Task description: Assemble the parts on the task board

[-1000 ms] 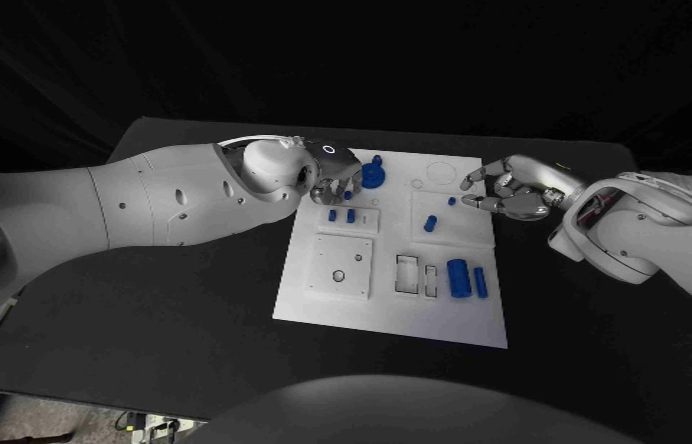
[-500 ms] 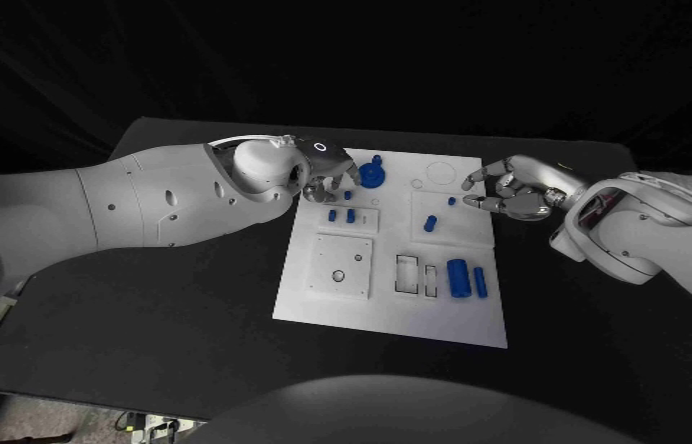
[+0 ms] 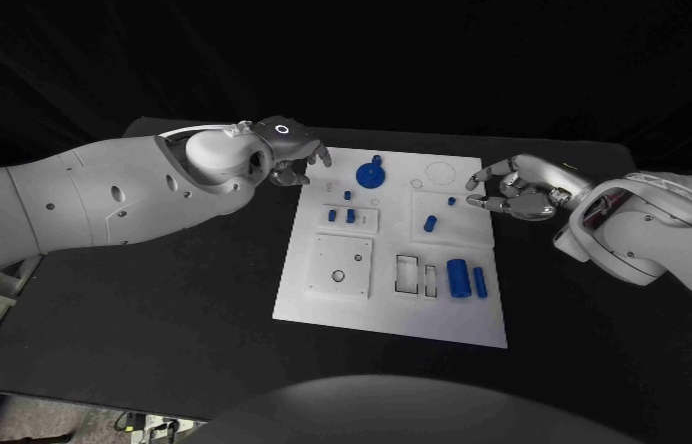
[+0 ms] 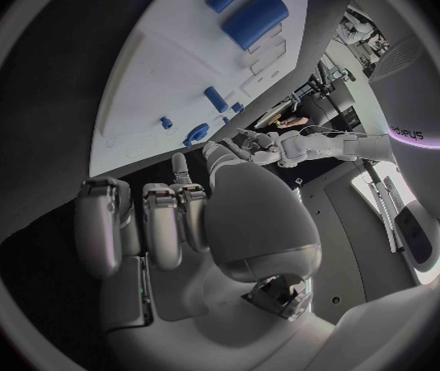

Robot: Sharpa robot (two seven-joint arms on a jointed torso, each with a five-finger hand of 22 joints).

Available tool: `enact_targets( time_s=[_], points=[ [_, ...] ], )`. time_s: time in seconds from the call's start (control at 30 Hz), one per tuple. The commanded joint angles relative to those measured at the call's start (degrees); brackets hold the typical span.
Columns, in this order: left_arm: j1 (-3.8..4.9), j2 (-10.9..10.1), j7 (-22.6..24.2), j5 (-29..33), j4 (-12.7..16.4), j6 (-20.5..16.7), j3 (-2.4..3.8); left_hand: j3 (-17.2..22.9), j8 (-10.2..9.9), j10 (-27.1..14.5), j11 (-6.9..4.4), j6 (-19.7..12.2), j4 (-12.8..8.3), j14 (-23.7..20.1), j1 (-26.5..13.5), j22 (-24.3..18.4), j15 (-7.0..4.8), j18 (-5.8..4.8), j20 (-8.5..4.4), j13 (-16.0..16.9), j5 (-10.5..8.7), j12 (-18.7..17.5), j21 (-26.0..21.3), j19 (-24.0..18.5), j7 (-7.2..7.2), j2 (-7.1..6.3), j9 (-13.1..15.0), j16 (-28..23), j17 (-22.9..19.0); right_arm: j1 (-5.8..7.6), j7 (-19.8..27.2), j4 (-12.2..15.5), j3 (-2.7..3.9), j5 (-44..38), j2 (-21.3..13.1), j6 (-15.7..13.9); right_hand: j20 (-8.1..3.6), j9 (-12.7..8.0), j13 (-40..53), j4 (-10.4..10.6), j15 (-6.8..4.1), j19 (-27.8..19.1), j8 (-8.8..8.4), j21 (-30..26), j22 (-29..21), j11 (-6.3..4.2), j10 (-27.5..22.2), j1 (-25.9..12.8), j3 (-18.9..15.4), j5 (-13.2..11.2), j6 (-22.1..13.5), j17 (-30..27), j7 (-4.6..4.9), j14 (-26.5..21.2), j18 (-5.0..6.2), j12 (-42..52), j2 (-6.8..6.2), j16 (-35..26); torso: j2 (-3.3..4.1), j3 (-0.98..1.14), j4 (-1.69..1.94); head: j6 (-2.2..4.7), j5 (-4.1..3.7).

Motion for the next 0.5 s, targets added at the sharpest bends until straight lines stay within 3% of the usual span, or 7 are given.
enact_targets(
  time_s=[0.03, 0.13, 0.23, 0.3, 0.4, 0.43, 0.5],
  points=[
    [1.06, -1.59, 1.55, 0.82, 0.62, -8.38, 0.15, 0.28, 0.31, -3.50, 0.03, 1.57, 0.86, 0.16, 0.24, 11.38, 0.00, 0.51, 0.29, -1.39, -0.31, -0.84, -0.56, 0.76, 0.22, -0.74, -0.39, -0.53, -0.83, -0.01, 0.85, -0.05, 0.00, -0.24, -0.14, -1.32, -0.11, -0.05, 4.08, -0.57, -0.33, -2.54, -0.03, -3.53, 10.50, -0.33, -4.76, 1.73, 0.26, 0.40, 0.96, 11.40, 0.04, 3.38, 1.65, -9.17, -0.51, -2.92, -0.02, -0.07, -0.01, 0.00, -0.02],
    [1.87, -2.92, 2.16, 3.96, 0.56, -11.74, 0.15, 0.10, 0.00, -6.38, 0.39, 1.97, 1.54, -0.06, 0.39, 11.30, 0.15, 0.56, 0.30, -2.66, -0.16, -1.23, -0.96, 0.61, 0.31, -0.87, -0.91, -0.73, -1.17, 0.18, 1.39, -0.17, 0.00, -0.23, -0.13, -2.46, -0.05, -0.34, -5.90, -0.79, -0.16, -6.21, -0.73, -9.08, 8.39, -0.18, -15.79, 2.88, 0.67, 0.61, 0.73, 7.65, 0.05, 0.91, 2.93, -23.62, -1.77, -7.13, -0.11, -0.03, -0.04, 0.00, 0.05],
    [2.30, -3.93, 3.80, 8.65, 0.50, -15.56, 0.11, -0.41, -0.39, -8.84, 0.87, 2.18, 1.88, -0.15, 0.05, 11.33, 0.37, 0.55, 0.34, -3.67, 0.41, -1.27, -0.95, 0.62, 1.01, -0.81, -1.39, -0.59, -1.11, 1.09, 1.53, 0.06, 0.01, -0.26, -0.16, -3.51, 0.32, -0.41, -19.14, -0.81, 0.25, -6.71, -1.09, -10.58, 7.81, 0.59, -31.44, 4.13, 1.43, 0.56, 0.66, 6.68, 0.17, 0.56, 3.07, -43.39, -2.94, -8.05, -0.04, 0.00, -0.01, 0.00, -0.19],
    [2.44, -4.39, 5.00, 11.49, 0.56, -17.53, 0.04, -0.87, -0.54, -9.97, 0.94, 2.31, 2.00, -0.16, -0.44, 11.35, 0.40, 0.55, 0.36, -4.06, 0.63, -1.36, -0.95, 0.63, 1.14, -0.80, -1.57, -0.53, -1.08, 1.94, 1.09, 0.31, 0.02, -0.43, -0.17, -3.61, 0.70, -0.39, -21.60, -0.75, 0.80, -6.66, -1.19, -10.87, 7.71, 1.25, -34.38, 4.66, 1.83, 0.30, 0.64, 6.46, 0.23, 0.53, 3.02, -47.34, -3.49, -8.19, -0.03, -0.02, 0.00, 0.00, -0.27],
    [2.57, -4.95, 6.64, 14.93, 0.82, -19.66, -0.07, -1.97, -1.68, -13.40, 0.85, 1.33, 2.06, -0.36, -0.53, 11.32, 0.31, 0.58, 0.34, -4.98, 1.21, -2.05, -1.08, 0.57, 0.30, -1.08, -2.26, -0.59, -1.27, 3.49, -0.12, 0.60, 0.02, -1.38, 0.06, -3.26, 1.83, -0.26, -27.62, -1.13, 2.20, -6.92, -1.28, -11.88, 7.40, 3.26, -38.31, 5.99, 2.70, -0.47, 0.65, 5.60, -0.37, 0.03, 3.04, -55.05, -4.39, -8.93, -0.01, -0.03, 0.01, 0.00, -0.54],
    [2.60, -5.11, 7.12, 15.78, 0.97, -20.28, -0.10, -2.88, -2.28, -15.50, 0.43, 0.75, 2.12, -0.69, -0.56, 11.24, 0.09, 0.64, 0.28, -5.33, 1.58, -2.69, -1.39, 0.44, -0.50, -1.35, -2.63, -1.10, -2.01, 4.02, -0.79, 0.69, 0.02, -2.09, 0.23, -2.94, 2.17, -0.12, -30.44, -1.45, 2.36, -6.77, -1.18, -11.98, 7.40, 3.68, -38.36, 6.62, 3.15, -0.91, 0.92, 5.44, -0.91, -0.01, 3.07, -57.85, -4.50, -8.97, -0.06, -0.05, 0.01, 0.00, -0.71],
    [2.66, -5.41, 8.34, 17.32, 1.47, -21.68, -0.18, -4.55, -3.56, -18.63, -0.57, -2.43, 2.26, -1.01, -0.66, 11.17, -0.49, 0.71, -0.03, -5.44, 2.05, -3.01, -1.71, 0.30, -1.82, -1.32, -3.88, -1.70, -2.81, 5.04, -2.63, 0.63, 0.02, -4.73, 0.99, -1.98, 2.17, 0.52, -34.84, -2.12, 2.05, -6.42, 0.02, -11.98, 7.50, 4.15, -38.25, 7.37, 3.50, -2.80, 3.45, 4.97, -2.97, -0.16, 3.12, -61.93, -4.72, -9.23, -0.10, -0.10, 0.01, 0.00, -0.94]
  ],
)
